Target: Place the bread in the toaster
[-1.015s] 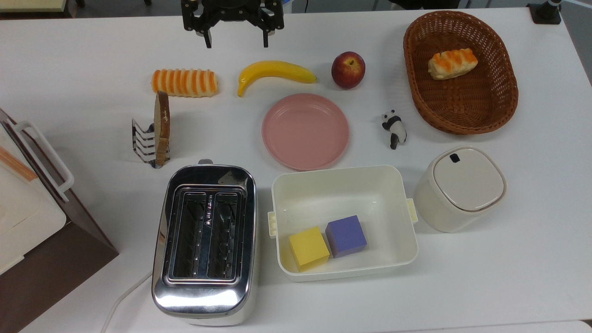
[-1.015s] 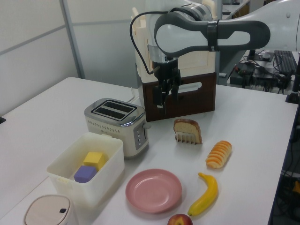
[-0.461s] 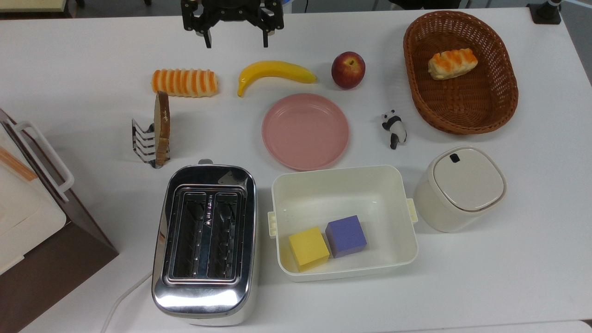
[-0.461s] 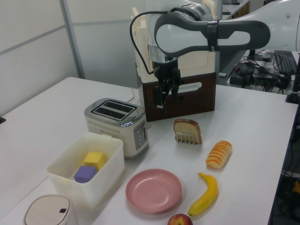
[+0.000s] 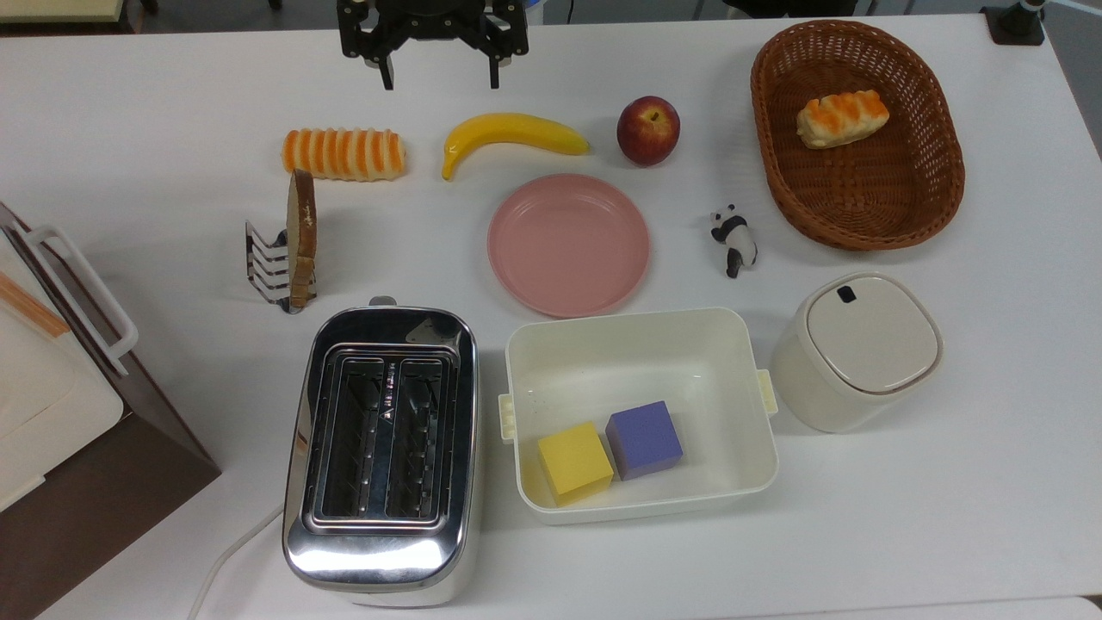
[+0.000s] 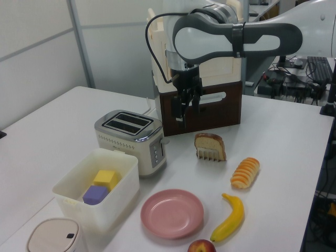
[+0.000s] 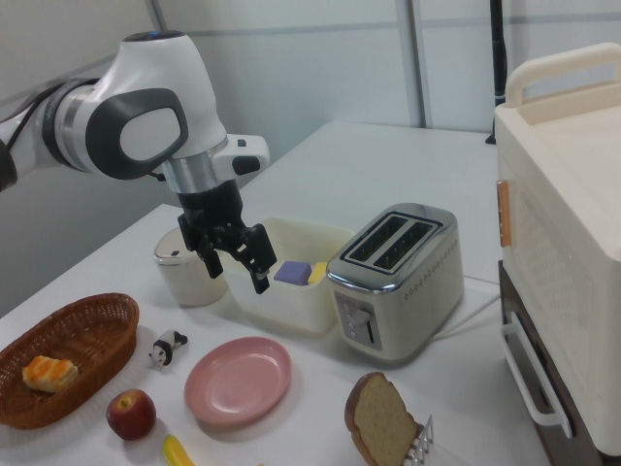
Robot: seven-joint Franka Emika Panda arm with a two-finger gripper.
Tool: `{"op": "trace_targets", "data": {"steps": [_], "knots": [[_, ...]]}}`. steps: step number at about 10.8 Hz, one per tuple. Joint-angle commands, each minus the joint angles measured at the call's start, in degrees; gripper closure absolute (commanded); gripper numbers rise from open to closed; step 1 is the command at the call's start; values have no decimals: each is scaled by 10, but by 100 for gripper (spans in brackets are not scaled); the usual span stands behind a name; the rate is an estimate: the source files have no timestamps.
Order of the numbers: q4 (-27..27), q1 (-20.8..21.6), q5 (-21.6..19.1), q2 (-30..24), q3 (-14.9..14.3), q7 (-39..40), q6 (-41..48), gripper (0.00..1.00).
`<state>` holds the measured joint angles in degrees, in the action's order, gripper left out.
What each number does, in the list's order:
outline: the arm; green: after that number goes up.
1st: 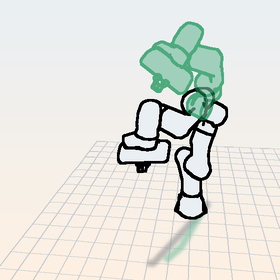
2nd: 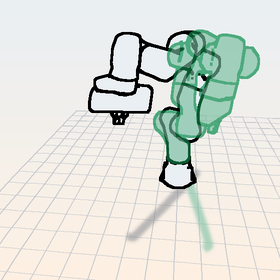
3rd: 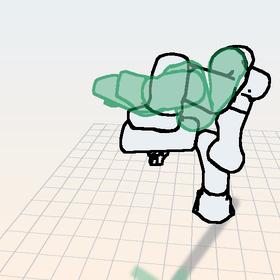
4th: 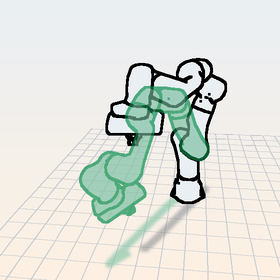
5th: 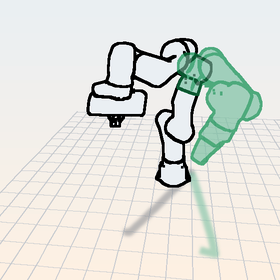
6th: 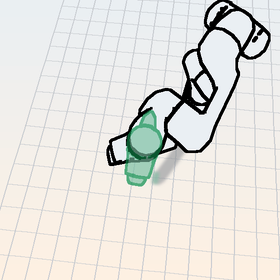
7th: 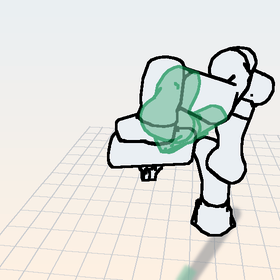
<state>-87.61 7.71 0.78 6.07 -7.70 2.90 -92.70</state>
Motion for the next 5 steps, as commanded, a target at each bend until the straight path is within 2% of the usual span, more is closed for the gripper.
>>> {"op": "trace_targets", "data": {"steps": [1, 5], "knots": [[-12, 5, -2, -11, -5, 0, -1, 0], [-12, 5, -1, -9, -5, 8, 2, 0]]}}
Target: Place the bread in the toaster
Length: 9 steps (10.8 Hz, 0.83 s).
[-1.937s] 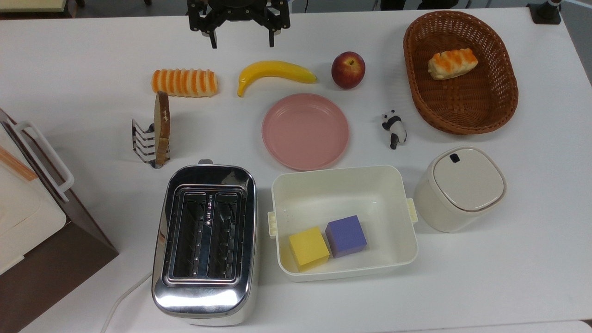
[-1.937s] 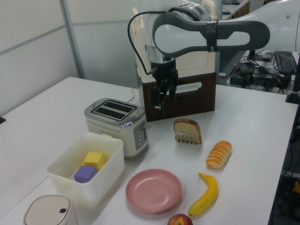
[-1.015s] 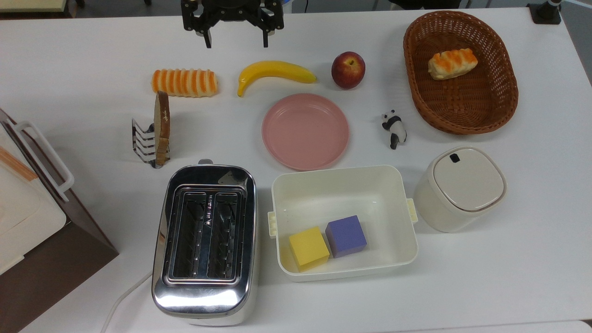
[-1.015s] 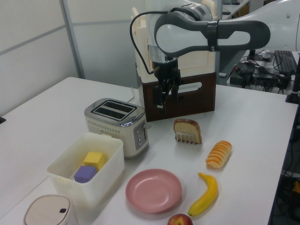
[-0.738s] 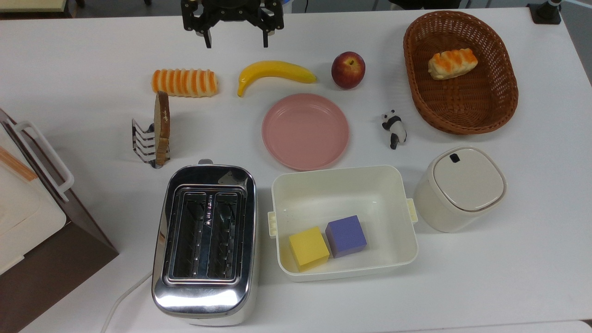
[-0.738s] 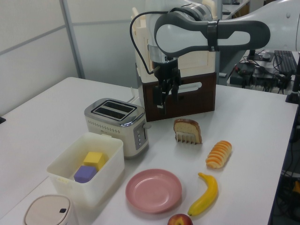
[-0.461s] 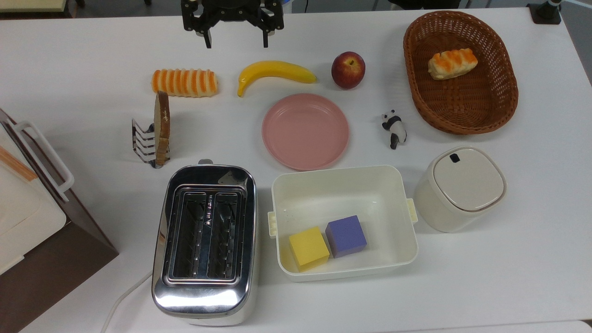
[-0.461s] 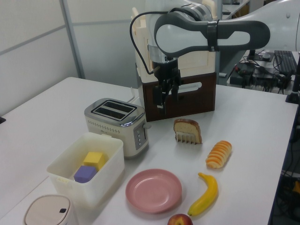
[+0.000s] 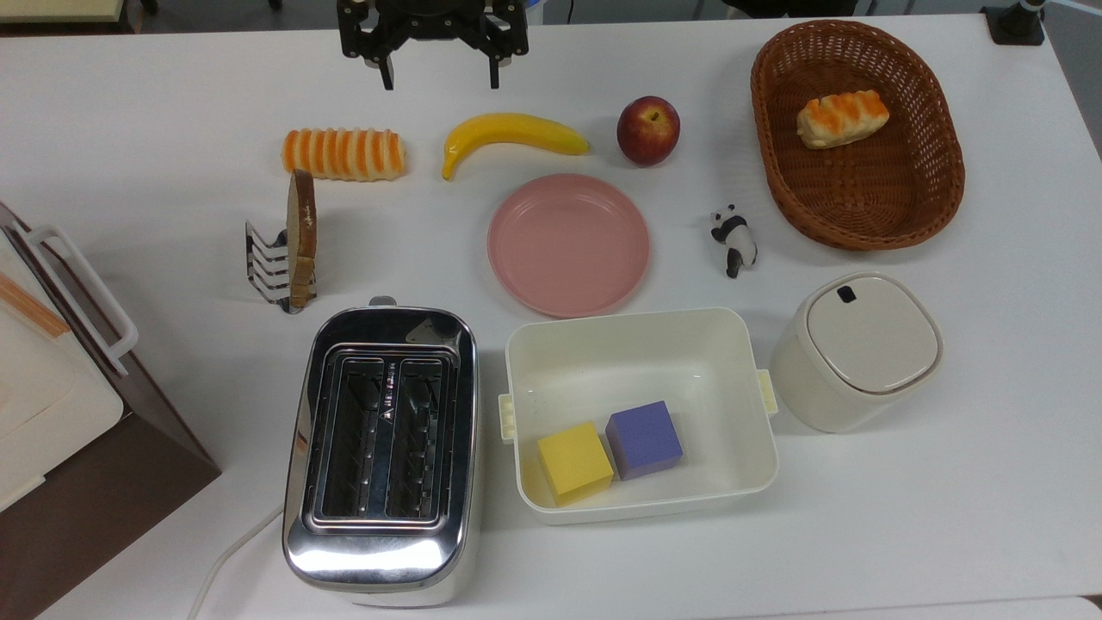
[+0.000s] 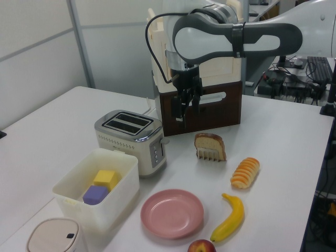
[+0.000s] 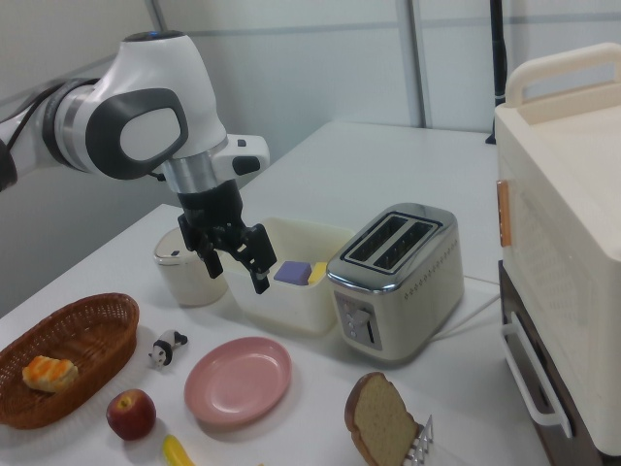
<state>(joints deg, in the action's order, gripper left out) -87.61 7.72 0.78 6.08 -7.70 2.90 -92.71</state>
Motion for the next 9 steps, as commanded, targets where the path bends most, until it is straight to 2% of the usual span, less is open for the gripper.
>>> {"op": "trace_targets", "data": {"steps": [1, 5, 9], "knots": [[-12, 5, -1, -9, -5, 9, 2, 0], [-12, 5, -1, -8, -5, 10, -2, 0], [-11, 5, 2, 16, -5, 10, -9, 0]]}}
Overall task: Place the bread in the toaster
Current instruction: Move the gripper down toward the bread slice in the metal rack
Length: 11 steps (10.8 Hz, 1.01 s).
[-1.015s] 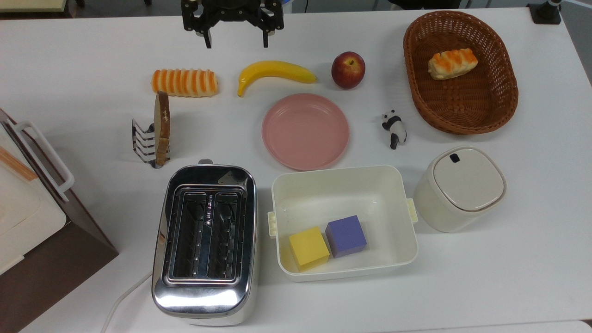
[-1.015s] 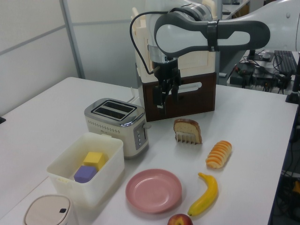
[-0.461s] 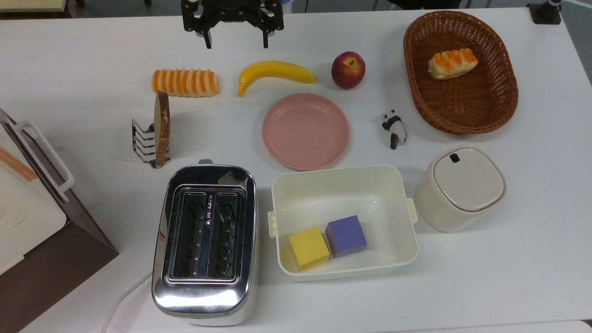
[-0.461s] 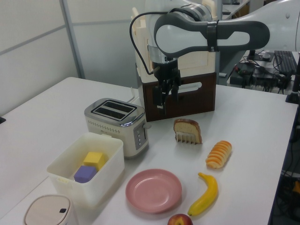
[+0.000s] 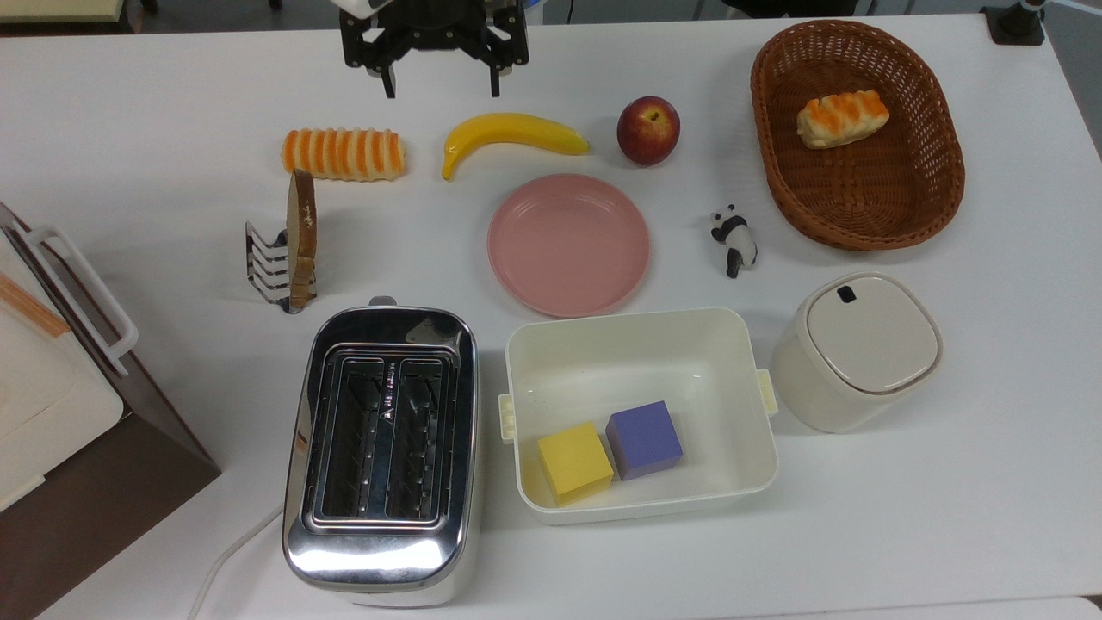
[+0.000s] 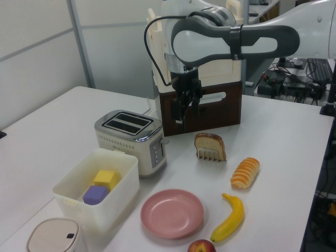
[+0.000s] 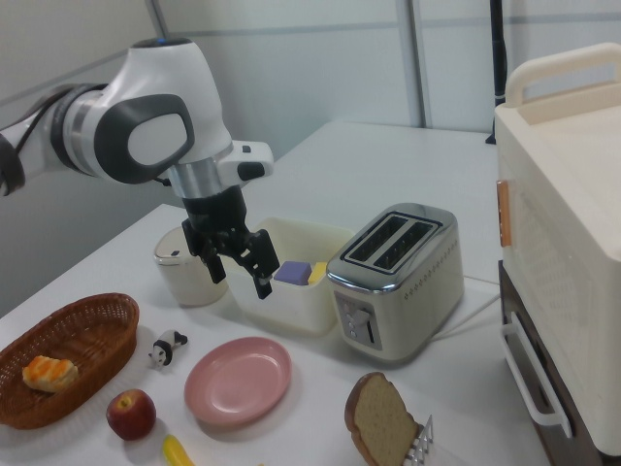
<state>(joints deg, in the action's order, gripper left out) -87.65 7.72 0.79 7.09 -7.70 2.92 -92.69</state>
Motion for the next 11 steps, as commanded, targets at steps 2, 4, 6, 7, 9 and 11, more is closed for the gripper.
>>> {"op": "trace_targets", "data": {"steps": [2, 4, 6, 7, 9, 11], "knots": [[-6, 4, 4, 4, -6, 10, -19, 0], [0, -12, 25, 5, -7, 35, -15, 0], [-1, -16, 42, 7, -46, 89, -27, 0], [-2, -15, 43, 19, -64, 112, -40, 0], [-11, -17, 52, 50, -83, 131, -67, 0], [-34, -17, 64, 83, -87, 134, -105, 0]]}}
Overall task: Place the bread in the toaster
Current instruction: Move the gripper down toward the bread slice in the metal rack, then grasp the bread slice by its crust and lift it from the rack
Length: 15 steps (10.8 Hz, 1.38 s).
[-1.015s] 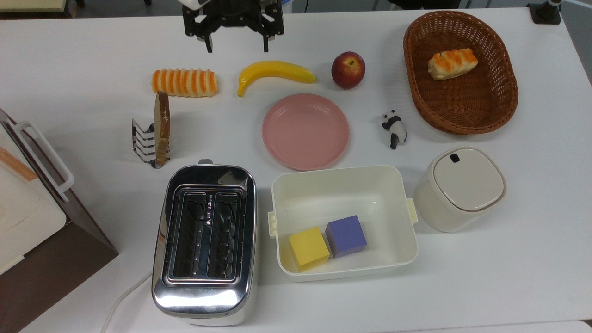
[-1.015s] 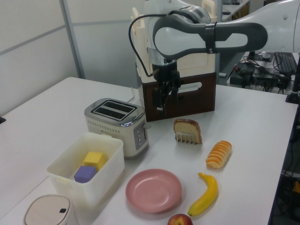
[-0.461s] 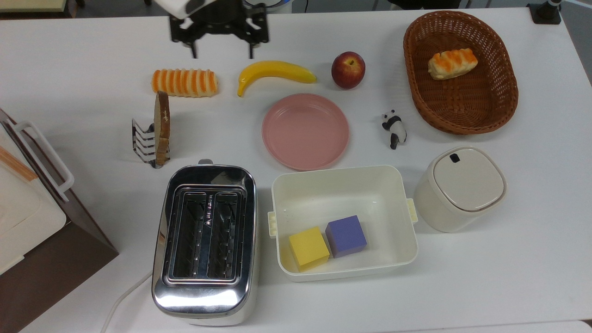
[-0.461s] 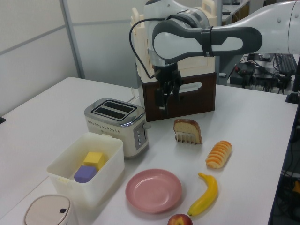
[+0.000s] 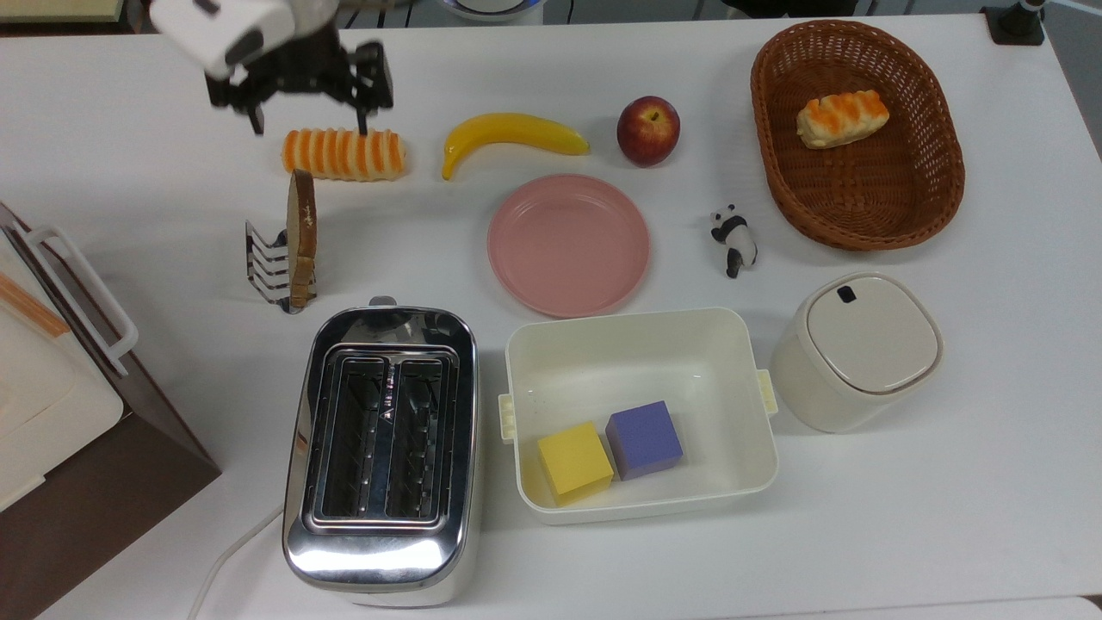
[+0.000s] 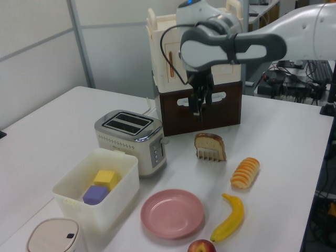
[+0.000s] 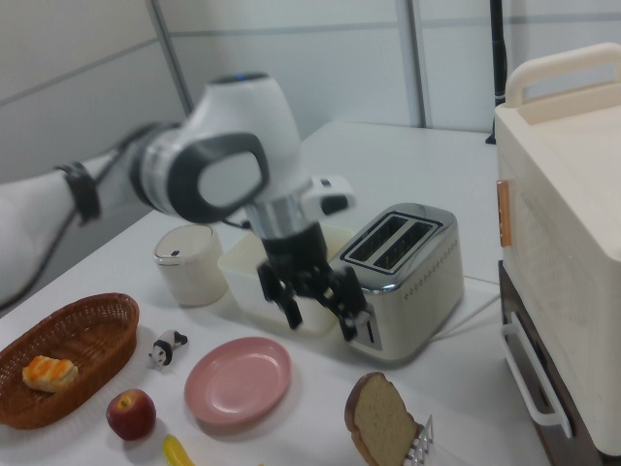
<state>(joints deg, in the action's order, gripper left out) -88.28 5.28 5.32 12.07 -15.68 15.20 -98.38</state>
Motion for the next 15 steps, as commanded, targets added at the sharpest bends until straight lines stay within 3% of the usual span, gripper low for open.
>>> {"op": "trace_targets", "data": {"steps": [1, 4, 5, 7, 8, 10, 13, 15], "knots": [[-37, 7, 24, 44, -8, 11, -63, 0], [-78, 8, 52, 56, -8, 11, -110, 3], [-84, 7, 58, 59, -8, 12, -124, 19], [-82, 0, 62, 62, -8, 44, -124, 88], [-79, -2, 61, 60, -13, 61, -121, 100], [-70, -1, 59, 46, -29, 64, -121, 100], [5, 3, 51, 24, -50, 62, -117, 100], [43, 6, 4, 21, -50, 55, -124, 100]]}}
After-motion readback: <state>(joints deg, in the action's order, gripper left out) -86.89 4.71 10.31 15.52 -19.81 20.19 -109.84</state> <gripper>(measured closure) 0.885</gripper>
